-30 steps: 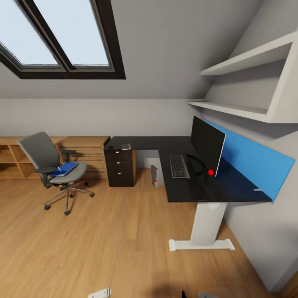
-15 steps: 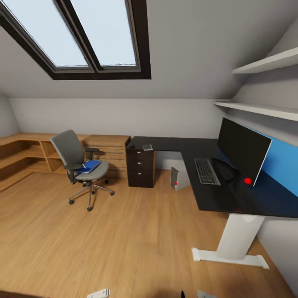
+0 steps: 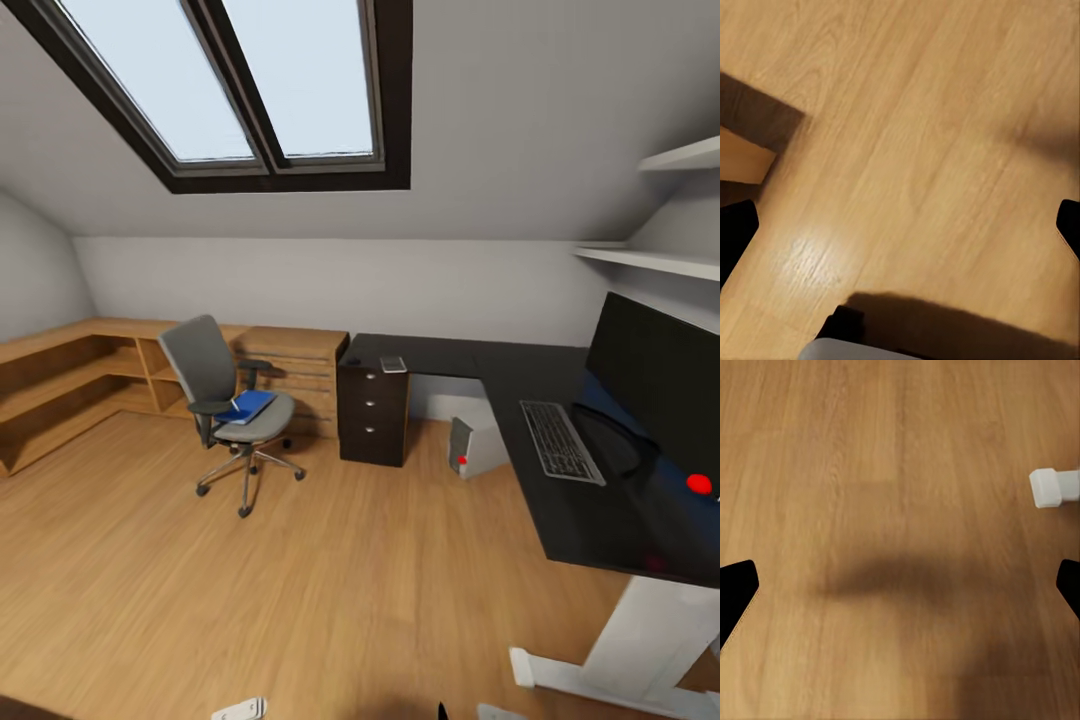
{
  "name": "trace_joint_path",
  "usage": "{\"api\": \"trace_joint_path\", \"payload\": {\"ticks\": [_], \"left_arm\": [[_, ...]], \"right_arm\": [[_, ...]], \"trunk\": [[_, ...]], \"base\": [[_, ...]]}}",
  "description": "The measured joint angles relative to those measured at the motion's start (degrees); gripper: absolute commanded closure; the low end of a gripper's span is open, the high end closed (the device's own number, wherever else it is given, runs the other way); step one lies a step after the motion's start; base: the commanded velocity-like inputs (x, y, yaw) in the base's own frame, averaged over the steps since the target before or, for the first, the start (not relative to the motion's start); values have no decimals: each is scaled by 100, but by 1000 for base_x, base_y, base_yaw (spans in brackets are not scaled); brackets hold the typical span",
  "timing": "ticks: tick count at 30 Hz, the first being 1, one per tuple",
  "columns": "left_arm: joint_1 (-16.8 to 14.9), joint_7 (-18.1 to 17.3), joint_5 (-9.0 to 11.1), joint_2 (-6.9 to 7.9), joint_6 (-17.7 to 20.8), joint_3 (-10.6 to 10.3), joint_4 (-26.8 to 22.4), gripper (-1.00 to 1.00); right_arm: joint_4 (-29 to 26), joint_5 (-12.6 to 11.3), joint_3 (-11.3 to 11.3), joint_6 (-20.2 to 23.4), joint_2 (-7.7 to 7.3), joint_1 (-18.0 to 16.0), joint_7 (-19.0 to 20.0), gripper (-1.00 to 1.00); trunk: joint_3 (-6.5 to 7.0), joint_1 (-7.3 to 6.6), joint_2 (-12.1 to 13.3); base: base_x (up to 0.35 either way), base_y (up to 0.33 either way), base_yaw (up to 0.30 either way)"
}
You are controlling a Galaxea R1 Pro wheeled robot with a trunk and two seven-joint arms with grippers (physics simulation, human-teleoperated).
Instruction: In the bedroom, organize the workspace by keeping the computer under the desk, ensuring the monitor is on the desk, placing the keyboard on the desk next to the monitor, placing the mouse on the desk next to the keyboard, moving the folder from the swivel chair onto the desk next to the mouse, stacking the notebook on top of the folder with the pen on top of the notebook, and positioning the swivel chair next to the desk.
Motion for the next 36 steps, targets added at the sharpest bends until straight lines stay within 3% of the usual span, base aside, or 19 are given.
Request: {"api": "trace_joint_path", "payload": {"ticks": [9,36], "left_arm": [[0,0,0,-4,0,-1,9,-100],[0,0,0,-9,0,-5,11,-100]], "right_arm": [[-4,3,0,-5,-10,7,1,-100],[-4,17,0,-5,-11,9,2,-100]], "trunk": [[20,0,0],[255,0,0]], "base": [[328,1,6],[328,0,0]]}}
